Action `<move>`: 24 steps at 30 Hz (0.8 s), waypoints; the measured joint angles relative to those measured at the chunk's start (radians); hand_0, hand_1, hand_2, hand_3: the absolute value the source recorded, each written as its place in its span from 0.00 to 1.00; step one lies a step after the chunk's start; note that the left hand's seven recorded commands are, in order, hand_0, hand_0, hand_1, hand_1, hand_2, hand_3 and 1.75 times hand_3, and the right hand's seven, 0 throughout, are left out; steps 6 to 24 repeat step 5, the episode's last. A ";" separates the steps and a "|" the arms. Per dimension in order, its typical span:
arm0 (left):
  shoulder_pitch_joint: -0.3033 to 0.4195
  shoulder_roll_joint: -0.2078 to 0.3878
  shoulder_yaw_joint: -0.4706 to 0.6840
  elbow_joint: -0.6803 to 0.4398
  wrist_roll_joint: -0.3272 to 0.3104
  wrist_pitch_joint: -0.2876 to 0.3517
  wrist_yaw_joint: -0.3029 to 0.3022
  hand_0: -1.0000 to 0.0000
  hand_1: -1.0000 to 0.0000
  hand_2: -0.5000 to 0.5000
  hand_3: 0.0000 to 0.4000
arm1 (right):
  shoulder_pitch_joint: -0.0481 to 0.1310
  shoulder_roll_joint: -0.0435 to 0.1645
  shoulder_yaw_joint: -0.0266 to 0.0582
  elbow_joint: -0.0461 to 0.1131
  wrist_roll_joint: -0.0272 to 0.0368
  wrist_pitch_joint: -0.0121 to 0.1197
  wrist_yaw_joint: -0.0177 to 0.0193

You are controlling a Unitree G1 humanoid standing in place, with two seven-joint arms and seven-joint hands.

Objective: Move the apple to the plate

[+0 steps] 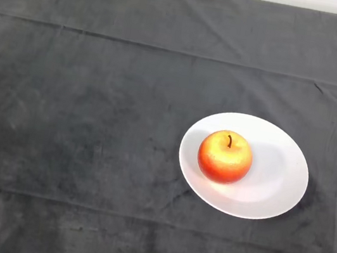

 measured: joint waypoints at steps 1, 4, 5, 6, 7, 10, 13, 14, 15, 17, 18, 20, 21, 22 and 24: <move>0.000 -0.002 0.001 0.000 0.000 0.000 -0.002 1.00 1.00 0.50 0.00 | 0.000 0.000 0.0000 0.000 0.0000 0.000 0.0000; 0.000 -0.003 0.001 0.000 0.001 0.000 -0.008 1.00 1.00 0.50 0.00 | 0.000 0.000 0.0000 0.000 0.0000 0.000 0.0000; 0.000 -0.003 0.002 0.000 0.002 0.000 -0.010 1.00 1.00 0.50 0.00 | 0.000 0.000 0.0000 0.000 0.0000 0.000 0.0000; 0.000 -0.003 0.002 0.000 0.002 0.000 -0.010 1.00 1.00 0.50 0.00 | 0.000 0.000 0.0000 0.000 0.0000 0.000 0.0000; 0.000 -0.003 0.002 0.000 0.002 0.000 -0.010 1.00 1.00 0.50 0.00 | 0.000 0.000 0.0000 0.000 0.0000 0.000 0.0000; 0.000 -0.003 0.002 0.000 0.002 0.000 -0.010 1.00 1.00 0.50 0.00 | 0.000 0.000 0.0000 0.000 0.0000 0.000 0.0000; 0.000 -0.003 0.002 0.000 0.002 0.000 -0.010 1.00 1.00 0.50 0.00 | 0.000 0.000 0.0000 0.000 0.0000 0.000 0.0000; 0.000 -0.003 0.002 0.000 0.002 0.000 -0.010 1.00 1.00 0.50 0.00 | 0.000 0.000 0.0000 0.000 0.0000 0.000 0.0000; 0.000 -0.003 0.002 0.000 0.002 0.000 -0.010 1.00 1.00 0.50 0.00 | 0.000 0.000 0.0000 0.000 0.0000 0.000 0.0000; 0.000 -0.003 0.002 0.000 0.002 0.000 -0.010 1.00 1.00 0.50 0.00 | 0.000 0.000 0.0000 0.000 0.0000 0.000 0.0000; 0.000 -0.003 0.002 0.000 0.002 0.000 -0.010 1.00 1.00 0.50 0.00 | 0.000 0.000 0.0000 0.000 0.0000 0.000 0.0000; 0.000 -0.003 0.002 0.000 0.002 0.000 -0.010 1.00 1.00 0.50 0.00 | 0.000 0.000 0.0000 0.000 0.0000 0.000 0.0000; 0.000 -0.003 0.002 0.000 0.002 0.000 -0.010 1.00 1.00 0.50 0.00 | 0.000 0.000 0.0000 0.000 0.0000 0.000 0.0000; 0.000 -0.003 0.002 0.000 0.002 0.000 -0.010 1.00 1.00 0.50 0.00 | 0.000 0.000 0.0000 0.000 0.0000 0.000 0.0000; 0.000 -0.003 0.002 0.000 0.002 0.000 -0.010 1.00 1.00 0.50 0.00 | 0.000 0.000 0.0000 0.000 0.0000 0.000 0.0000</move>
